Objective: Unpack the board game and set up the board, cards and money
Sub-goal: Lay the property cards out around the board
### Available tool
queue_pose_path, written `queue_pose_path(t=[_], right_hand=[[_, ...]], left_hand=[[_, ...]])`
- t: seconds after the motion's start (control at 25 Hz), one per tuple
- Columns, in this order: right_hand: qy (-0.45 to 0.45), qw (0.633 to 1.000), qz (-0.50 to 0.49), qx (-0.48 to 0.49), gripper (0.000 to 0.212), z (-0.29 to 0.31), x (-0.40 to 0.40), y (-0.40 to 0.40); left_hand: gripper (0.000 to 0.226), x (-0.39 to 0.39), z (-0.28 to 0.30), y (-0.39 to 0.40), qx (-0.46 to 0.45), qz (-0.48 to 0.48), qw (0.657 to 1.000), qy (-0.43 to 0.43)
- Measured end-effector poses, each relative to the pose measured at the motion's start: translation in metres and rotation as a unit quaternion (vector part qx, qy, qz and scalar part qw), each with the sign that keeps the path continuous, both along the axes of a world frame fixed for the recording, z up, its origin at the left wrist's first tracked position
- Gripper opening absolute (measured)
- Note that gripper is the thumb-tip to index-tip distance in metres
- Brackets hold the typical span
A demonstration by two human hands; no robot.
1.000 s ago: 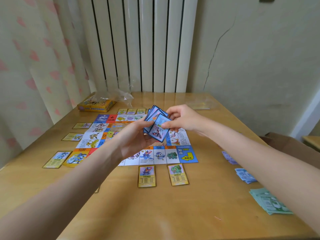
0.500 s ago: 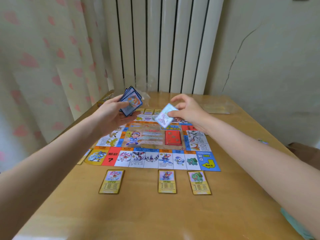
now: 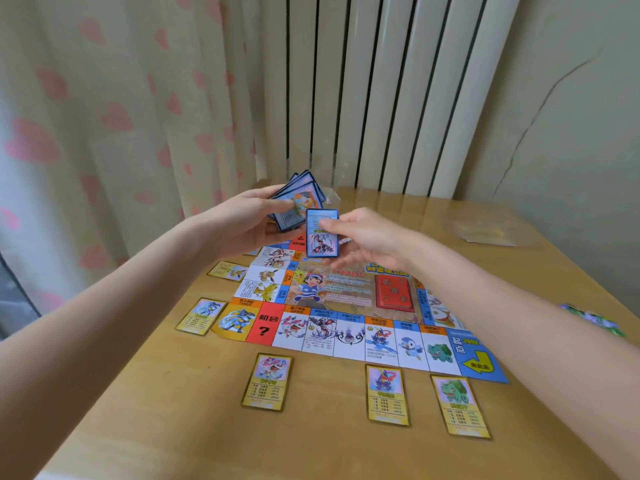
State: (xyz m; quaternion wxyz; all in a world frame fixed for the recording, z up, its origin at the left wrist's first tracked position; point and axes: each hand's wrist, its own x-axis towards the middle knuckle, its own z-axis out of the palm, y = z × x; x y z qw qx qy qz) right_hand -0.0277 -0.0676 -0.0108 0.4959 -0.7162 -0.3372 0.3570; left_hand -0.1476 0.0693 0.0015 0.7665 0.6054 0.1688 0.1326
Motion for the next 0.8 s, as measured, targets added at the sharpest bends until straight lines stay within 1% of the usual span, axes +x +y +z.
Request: queue_pose_path(t=[0.08,0.12,0.16,0.2,0.28,0.36,0.4,0.48,0.52,0.6,0.72,0.8], right_hand=[[0.044,0.999,0.020,-0.020,0.027,-0.001,0.003,-0.001],[0.049,0.998,0.025,-0.025,0.028,-0.001,0.003,-0.001],[0.037,0.999,0.023,-0.029,0.030,-0.001,0.004,0.000],[0.005,0.999,0.014,-0.029,0.030,0.000,0.005,0.001],[-0.086,0.996,-0.026,-0.024,0.031,0.005,0.008,0.003],[-0.163,0.985,-0.063,-0.008,0.026,0.016,0.015,0.007],[-0.183,0.980,-0.080,0.008,0.020,0.021,0.018,0.008],[-0.175,0.976,-0.112,0.058,0.006,0.029,0.026,0.009],[-0.161,0.975,-0.126,0.086,0.010,0.031,0.030,0.009],[-0.124,0.974,-0.147,0.122,0.014,0.030,0.037,0.007],[-0.090,0.976,-0.152,0.131,0.011,0.025,0.043,0.005],[-0.088,0.978,-0.143,0.126,0.011,0.021,0.043,0.005]], left_hand=[[0.023,0.003,-0.001,-0.001,0.031,-0.012,0.999,0.023],[0.023,0.004,-0.002,-0.001,0.047,-0.017,0.998,0.036],[0.023,0.005,-0.003,-0.002,0.061,-0.025,0.997,0.048],[0.024,0.007,-0.003,-0.003,0.076,-0.031,0.995,0.056],[0.020,0.013,-0.003,-0.005,0.094,-0.030,0.994,0.052],[0.016,0.021,-0.001,-0.006,0.085,0.002,0.996,0.020],[0.015,0.025,0.000,-0.006,0.073,0.024,0.997,-0.002],[0.015,0.032,0.002,-0.004,0.038,0.052,0.997,-0.044],[0.015,0.033,0.003,-0.002,0.026,0.056,0.997,-0.054],[0.016,0.034,0.002,0.000,0.032,0.047,0.997,-0.049],[0.019,0.030,-0.001,-0.002,0.060,0.019,0.998,-0.023],[0.021,0.025,-0.006,-0.006,0.071,0.019,0.997,-0.013]])
